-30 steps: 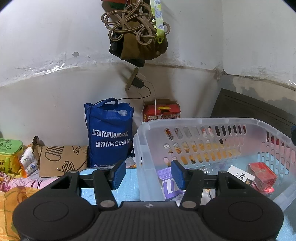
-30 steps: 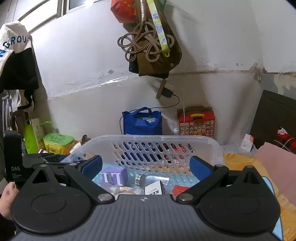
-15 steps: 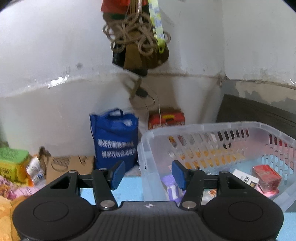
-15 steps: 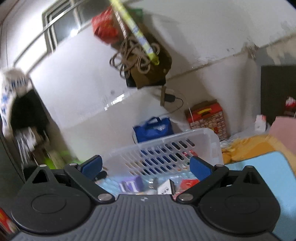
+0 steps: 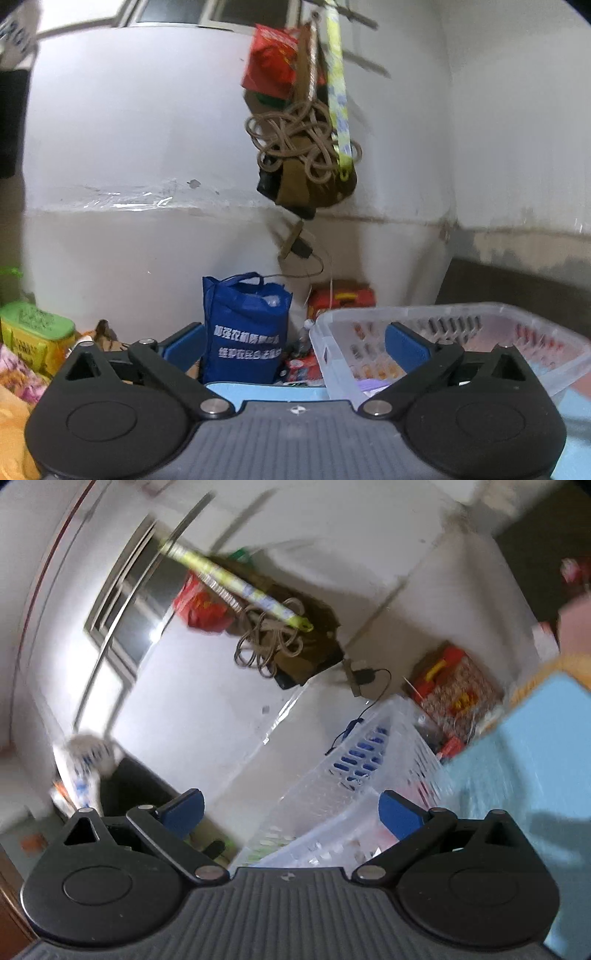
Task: Organize objects
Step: 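Lower the basket onto the table with the left gripper and release it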
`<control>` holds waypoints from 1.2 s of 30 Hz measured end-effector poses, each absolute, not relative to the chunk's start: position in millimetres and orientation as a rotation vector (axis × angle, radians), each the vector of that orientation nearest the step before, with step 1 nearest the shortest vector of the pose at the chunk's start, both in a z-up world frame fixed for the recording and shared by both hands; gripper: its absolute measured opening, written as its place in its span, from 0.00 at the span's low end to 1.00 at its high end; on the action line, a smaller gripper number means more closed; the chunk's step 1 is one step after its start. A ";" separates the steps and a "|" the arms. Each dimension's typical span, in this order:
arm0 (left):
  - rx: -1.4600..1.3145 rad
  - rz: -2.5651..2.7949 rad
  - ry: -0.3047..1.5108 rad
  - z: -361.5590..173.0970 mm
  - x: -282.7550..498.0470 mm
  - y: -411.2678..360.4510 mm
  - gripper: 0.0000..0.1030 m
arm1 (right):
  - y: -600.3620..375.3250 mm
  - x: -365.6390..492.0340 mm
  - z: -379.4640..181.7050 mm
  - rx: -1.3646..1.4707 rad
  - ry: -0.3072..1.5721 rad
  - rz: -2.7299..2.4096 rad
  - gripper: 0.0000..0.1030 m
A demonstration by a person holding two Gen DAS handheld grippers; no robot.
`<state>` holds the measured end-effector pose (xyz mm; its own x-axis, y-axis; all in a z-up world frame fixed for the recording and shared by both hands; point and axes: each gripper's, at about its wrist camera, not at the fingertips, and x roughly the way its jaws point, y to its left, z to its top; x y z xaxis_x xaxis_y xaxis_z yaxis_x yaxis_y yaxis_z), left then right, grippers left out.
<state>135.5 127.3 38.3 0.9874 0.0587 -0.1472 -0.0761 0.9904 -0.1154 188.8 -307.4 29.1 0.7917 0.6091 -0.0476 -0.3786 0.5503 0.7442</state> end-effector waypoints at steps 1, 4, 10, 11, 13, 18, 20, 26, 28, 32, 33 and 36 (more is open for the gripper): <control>-0.140 0.058 0.140 38.4 130.6 129.4 1.00 | -309.6 186.9 25.2 0.795 0.324 0.558 1.00; -0.146 0.061 0.147 36.7 117.5 127.8 1.00 | -308.4 183.5 25.2 0.698 0.349 0.445 1.00; -0.060 0.064 0.220 42.1 96.6 110.8 1.00 | -297.4 179.1 36.9 0.539 0.393 0.396 1.00; -0.045 0.069 0.234 45.3 91.3 109.3 1.00 | -296.1 176.7 38.8 0.509 0.397 0.382 1.00; -0.026 0.076 0.253 51.4 83.4 109.4 1.00 | -289.7 171.4 44.2 0.446 0.415 0.347 1.00; -0.040 0.065 0.300 68.8 74.7 118.1 1.00 | -265.5 153.6 60.5 0.187 0.400 0.120 1.00; -0.049 0.052 0.328 73.6 76.4 120.9 1.00 | -254.5 149.9 67.6 0.094 0.391 0.040 1.00; -0.066 0.026 0.416 75.7 89.8 121.8 1.00 | -239.2 154.2 89.0 0.031 0.444 -0.006 1.00; -0.064 0.014 0.439 74.3 95.6 118.0 1.00 | -231.0 160.3 96.0 -0.025 0.478 -0.017 1.00; -0.065 -0.001 0.472 72.7 101.9 104.7 1.00 | -215.0 168.5 99.0 -0.107 0.519 -0.031 1.00; -0.066 -0.011 0.473 73.5 102.6 101.4 1.00 | -213.3 169.3 99.7 -0.098 0.529 -0.015 1.00; -0.051 -0.033 0.470 77.0 102.5 89.3 1.00 | -211.5 177.7 101.5 -0.046 0.556 0.021 1.00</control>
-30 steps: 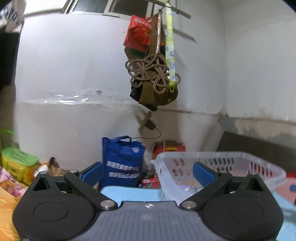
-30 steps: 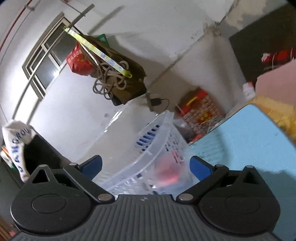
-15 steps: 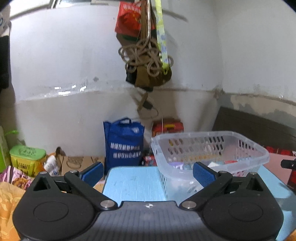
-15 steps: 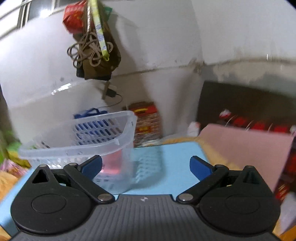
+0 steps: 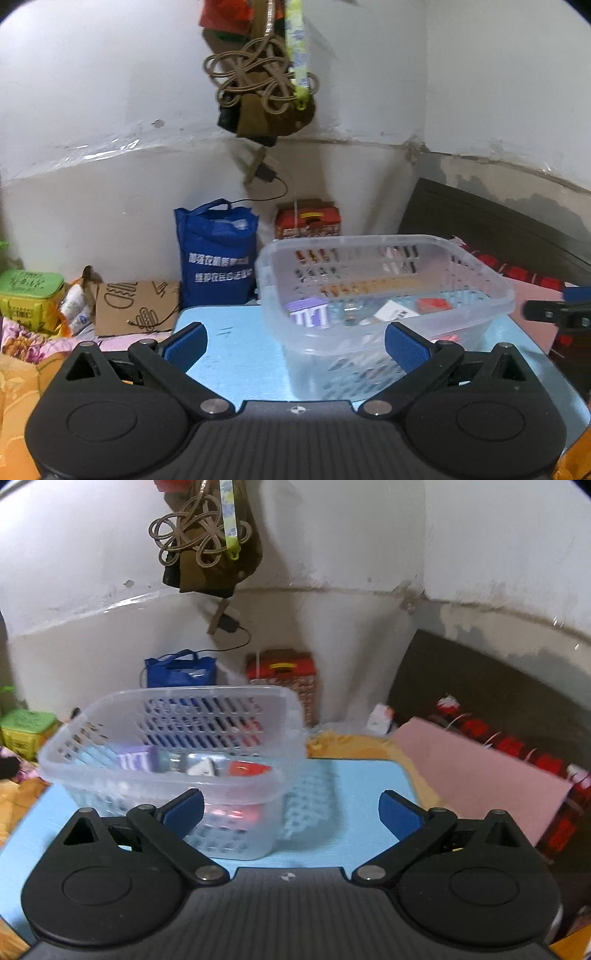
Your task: Organize objects
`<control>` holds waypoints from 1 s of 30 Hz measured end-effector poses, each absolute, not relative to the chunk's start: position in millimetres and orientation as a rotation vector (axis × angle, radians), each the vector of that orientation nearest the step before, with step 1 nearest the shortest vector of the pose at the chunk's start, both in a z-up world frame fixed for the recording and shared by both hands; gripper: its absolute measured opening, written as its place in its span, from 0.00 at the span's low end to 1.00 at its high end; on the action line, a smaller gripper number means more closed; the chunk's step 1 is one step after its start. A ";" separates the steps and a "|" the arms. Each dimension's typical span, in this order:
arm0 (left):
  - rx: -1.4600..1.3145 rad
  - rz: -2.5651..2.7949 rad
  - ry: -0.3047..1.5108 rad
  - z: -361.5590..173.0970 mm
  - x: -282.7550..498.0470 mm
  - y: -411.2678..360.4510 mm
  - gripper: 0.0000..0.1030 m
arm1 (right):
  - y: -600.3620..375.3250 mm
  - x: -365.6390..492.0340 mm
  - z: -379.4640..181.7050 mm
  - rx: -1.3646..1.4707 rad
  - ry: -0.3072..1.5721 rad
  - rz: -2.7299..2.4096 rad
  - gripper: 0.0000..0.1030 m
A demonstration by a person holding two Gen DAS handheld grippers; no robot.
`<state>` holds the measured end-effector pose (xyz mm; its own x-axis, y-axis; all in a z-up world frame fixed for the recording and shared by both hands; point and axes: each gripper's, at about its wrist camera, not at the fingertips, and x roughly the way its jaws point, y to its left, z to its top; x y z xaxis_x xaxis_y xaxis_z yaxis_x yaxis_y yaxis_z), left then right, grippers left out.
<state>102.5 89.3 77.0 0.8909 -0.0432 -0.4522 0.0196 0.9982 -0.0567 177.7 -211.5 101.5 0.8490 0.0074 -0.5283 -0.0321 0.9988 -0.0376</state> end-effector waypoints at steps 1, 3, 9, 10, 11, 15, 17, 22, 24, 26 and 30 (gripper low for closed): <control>-0.037 -0.035 0.474 78.0 103.4 84.7 1.00 | -210.7 180.5 102.1 -0.037 0.566 0.023 1.00; -0.005 -0.035 0.473 78.8 105.9 76.0 1.00 | -208.3 182.3 103.3 -0.026 0.563 0.014 1.00; 0.026 -0.037 0.496 79.2 117.4 60.1 1.00 | -196.2 189.4 103.0 -0.042 0.580 0.011 1.00; 0.023 -0.041 0.496 79.8 118.1 59.2 1.00 | -195.9 190.9 102.8 -0.034 0.587 0.011 1.00; 0.024 -0.037 0.499 80.4 119.6 57.9 1.00 | -196.1 192.4 102.4 -0.025 0.594 0.016 1.00; 0.049 -0.021 0.497 83.2 121.3 52.9 1.00 | -197.0 196.3 99.9 0.007 0.602 0.017 1.00; 0.064 -0.012 0.499 85.2 122.4 51.7 1.00 | -198.3 197.0 98.1 0.016 0.598 0.004 1.00; 0.055 -0.013 0.502 88.1 125.4 52.4 1.00 | -200.1 196.8 97.9 0.021 0.596 0.003 1.00; 0.047 -0.016 0.503 88.7 126.1 52.8 1.00 | -199.5 196.3 98.7 0.014 0.595 -0.001 1.00; 0.047 -0.013 0.501 89.2 126.2 52.6 1.00 | -197.9 195.9 99.9 0.001 0.595 -0.011 1.00; 0.041 -0.008 0.496 90.4 127.6 55.0 1.00 | -195.7 195.1 101.7 -0.014 0.592 -0.031 1.00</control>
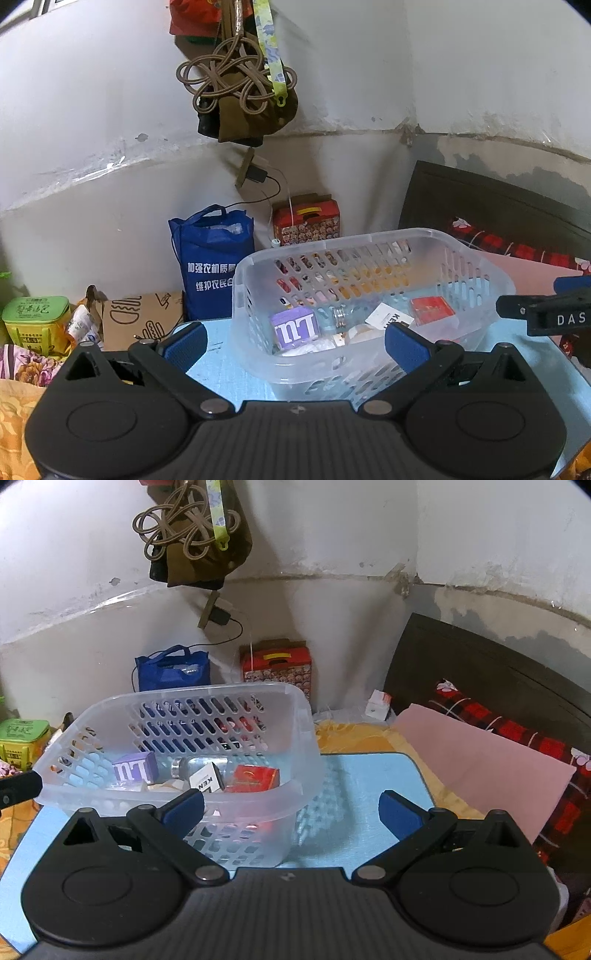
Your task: Organize objects
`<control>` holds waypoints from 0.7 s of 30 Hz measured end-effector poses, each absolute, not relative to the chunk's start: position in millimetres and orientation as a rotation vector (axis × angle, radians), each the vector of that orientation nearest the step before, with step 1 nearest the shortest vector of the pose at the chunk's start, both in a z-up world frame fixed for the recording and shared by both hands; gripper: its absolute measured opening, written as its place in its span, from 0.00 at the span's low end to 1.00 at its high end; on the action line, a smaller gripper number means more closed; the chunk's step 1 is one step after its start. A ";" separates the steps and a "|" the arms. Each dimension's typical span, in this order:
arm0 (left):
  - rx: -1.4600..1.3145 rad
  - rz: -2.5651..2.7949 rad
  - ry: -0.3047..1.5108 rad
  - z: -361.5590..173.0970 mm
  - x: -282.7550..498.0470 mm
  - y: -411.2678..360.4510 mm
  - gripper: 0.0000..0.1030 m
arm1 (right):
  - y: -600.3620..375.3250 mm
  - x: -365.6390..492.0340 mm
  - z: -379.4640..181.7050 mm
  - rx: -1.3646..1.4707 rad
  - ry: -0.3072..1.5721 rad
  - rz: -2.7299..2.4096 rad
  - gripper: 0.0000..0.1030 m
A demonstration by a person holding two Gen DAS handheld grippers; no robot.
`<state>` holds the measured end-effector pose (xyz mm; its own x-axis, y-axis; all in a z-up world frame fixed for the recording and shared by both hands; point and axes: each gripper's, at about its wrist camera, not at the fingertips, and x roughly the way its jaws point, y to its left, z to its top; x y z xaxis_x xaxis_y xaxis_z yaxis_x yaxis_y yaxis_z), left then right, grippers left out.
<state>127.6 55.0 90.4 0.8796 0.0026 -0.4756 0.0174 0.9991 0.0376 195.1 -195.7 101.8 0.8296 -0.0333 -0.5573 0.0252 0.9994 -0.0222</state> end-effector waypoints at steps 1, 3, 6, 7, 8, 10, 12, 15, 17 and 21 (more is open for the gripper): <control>0.039 -0.008 0.496 90.9 127.7 55.5 1.00 | -195.9 195.2 102.0 -0.011 0.598 -0.029 1.00; 0.041 -0.007 0.494 92.6 128.3 57.2 1.00 | -197.5 196.4 102.5 0.002 0.604 -0.019 1.00; 0.037 0.001 0.481 97.1 126.7 61.3 1.00 | -197.9 196.5 104.9 0.003 0.601 -0.023 1.00; 0.033 0.003 0.478 98.7 126.7 63.2 1.00 | -198.0 196.5 105.6 0.002 0.598 -0.024 1.00; 0.031 0.004 0.475 100.5 127.0 64.9 1.00 | -198.0 196.7 106.4 0.000 0.598 -0.021 1.00; 0.030 0.008 0.473 101.9 128.6 67.0 1.00 | -197.3 196.8 108.2 -0.003 0.598 -0.013 1.00; 0.021 0.012 0.474 102.3 130.5 69.5 1.00 | -195.9 196.6 109.0 -0.005 0.596 -0.005 1.00; 0.004 0.000 0.474 100.0 131.1 71.3 1.00 | -192.8 197.6 109.9 -0.021 0.596 0.000 1.00; -0.012 -0.014 0.468 97.8 130.9 72.9 1.00 | -190.2 197.8 110.0 -0.034 0.596 -0.002 1.00; -0.025 -0.036 0.462 93.5 127.5 72.0 1.00 | -190.4 197.7 109.9 -0.033 0.597 -0.002 1.00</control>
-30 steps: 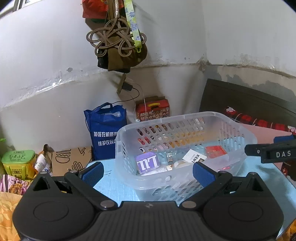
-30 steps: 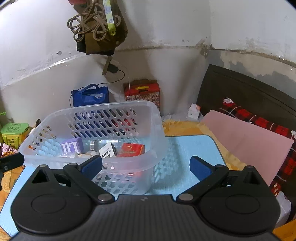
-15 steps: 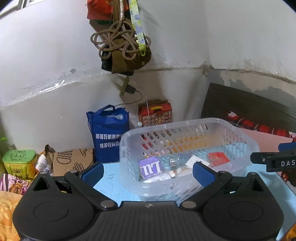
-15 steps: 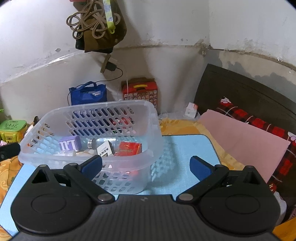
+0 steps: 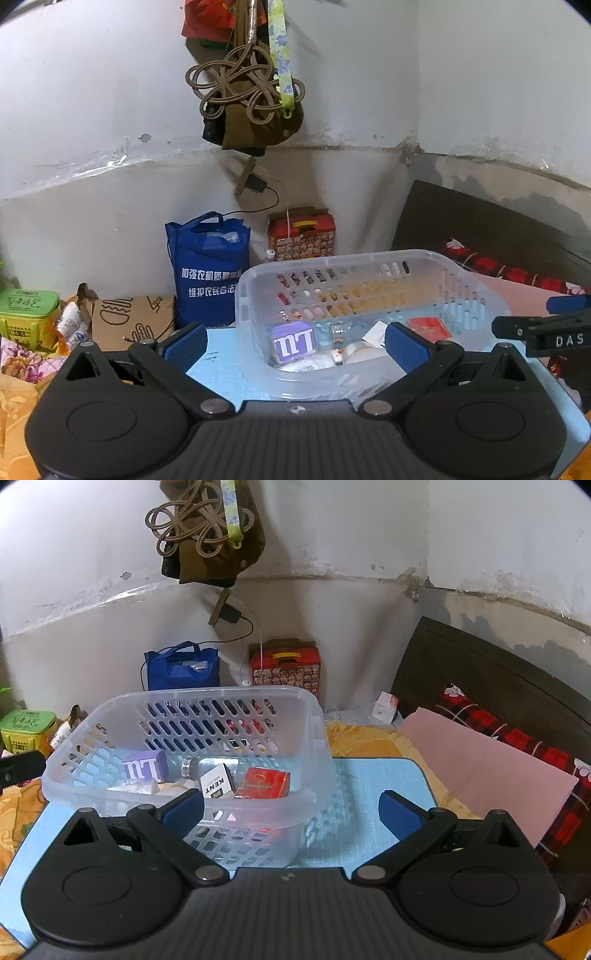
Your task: Organize objects
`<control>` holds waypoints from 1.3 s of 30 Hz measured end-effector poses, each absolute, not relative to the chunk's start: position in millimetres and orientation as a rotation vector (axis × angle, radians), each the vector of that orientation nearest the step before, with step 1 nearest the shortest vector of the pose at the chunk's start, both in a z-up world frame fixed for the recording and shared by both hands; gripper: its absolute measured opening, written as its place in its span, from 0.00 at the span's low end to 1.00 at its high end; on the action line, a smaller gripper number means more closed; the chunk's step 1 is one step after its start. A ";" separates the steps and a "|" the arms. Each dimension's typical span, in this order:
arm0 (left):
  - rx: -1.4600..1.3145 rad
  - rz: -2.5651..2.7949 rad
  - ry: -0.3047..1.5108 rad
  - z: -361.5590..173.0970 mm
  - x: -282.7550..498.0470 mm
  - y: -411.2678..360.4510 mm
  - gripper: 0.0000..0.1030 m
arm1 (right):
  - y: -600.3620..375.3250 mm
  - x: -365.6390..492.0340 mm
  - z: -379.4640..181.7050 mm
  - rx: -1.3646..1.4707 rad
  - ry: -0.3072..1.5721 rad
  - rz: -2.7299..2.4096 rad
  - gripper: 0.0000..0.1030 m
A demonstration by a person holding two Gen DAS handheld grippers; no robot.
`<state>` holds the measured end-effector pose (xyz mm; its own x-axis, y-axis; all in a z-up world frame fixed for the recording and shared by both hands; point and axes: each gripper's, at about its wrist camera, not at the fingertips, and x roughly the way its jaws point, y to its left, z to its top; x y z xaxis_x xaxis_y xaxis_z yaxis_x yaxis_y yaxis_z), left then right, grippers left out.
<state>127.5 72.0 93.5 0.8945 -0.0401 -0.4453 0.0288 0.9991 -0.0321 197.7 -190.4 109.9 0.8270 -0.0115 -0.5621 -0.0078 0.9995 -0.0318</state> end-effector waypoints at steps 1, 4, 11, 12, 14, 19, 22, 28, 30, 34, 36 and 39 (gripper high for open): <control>-0.029 -0.040 0.474 92.3 128.1 72.0 1.00 | -191.2 198.2 109.8 -0.028 0.597 -0.003 1.00; -0.068 -0.084 0.513 88.6 133.0 74.7 1.00 | -191.3 199.8 109.5 -0.020 0.598 -0.007 1.00; 0.003 -0.020 0.490 84.6 134.4 66.6 1.00 | -188.4 200.8 106.9 -0.039 0.597 -0.010 1.00; 0.013 -0.018 0.485 85.1 134.3 65.6 1.00 | -188.9 201.1 106.6 -0.037 0.597 -0.011 1.00; 0.023 -0.027 0.473 86.4 133.5 63.9 1.00 | -189.3 201.7 106.6 -0.034 0.599 -0.011 1.00; 0.022 -0.020 0.471 87.0 134.6 63.5 1.00 | -190.1 202.1 107.6 -0.028 0.595 -0.011 1.00; 0.025 -0.004 0.465 85.6 133.8 63.3 1.00 | -189.0 202.1 107.1 -0.028 0.595 -0.006 1.00; 0.028 0.008 0.482 83.2 138.2 61.6 1.00 | -187.7 204.8 103.0 -0.028 0.612 -0.006 1.00; 0.014 0.007 0.488 82.4 138.1 62.1 1.00 | -188.0 203.9 102.6 -0.024 0.614 -0.007 1.00; -0.006 -0.006 0.495 81.0 137.8 63.2 1.00 | -188.4 201.7 102.6 -0.025 0.616 -0.011 1.00; 0.000 -0.003 0.497 80.7 138.0 62.2 1.00 | -189.0 200.9 103.1 -0.024 0.615 -0.011 1.00; 0.009 -0.005 0.499 80.4 138.6 60.3 1.00 | -189.7 201.6 102.8 -0.020 0.616 -0.008 1.00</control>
<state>138.6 60.3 80.4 0.8780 -0.0023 -0.4786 0.0068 0.9999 0.0077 201.6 -189.7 102.8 0.8159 -0.0135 -0.5780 0.0014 0.9998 -0.0214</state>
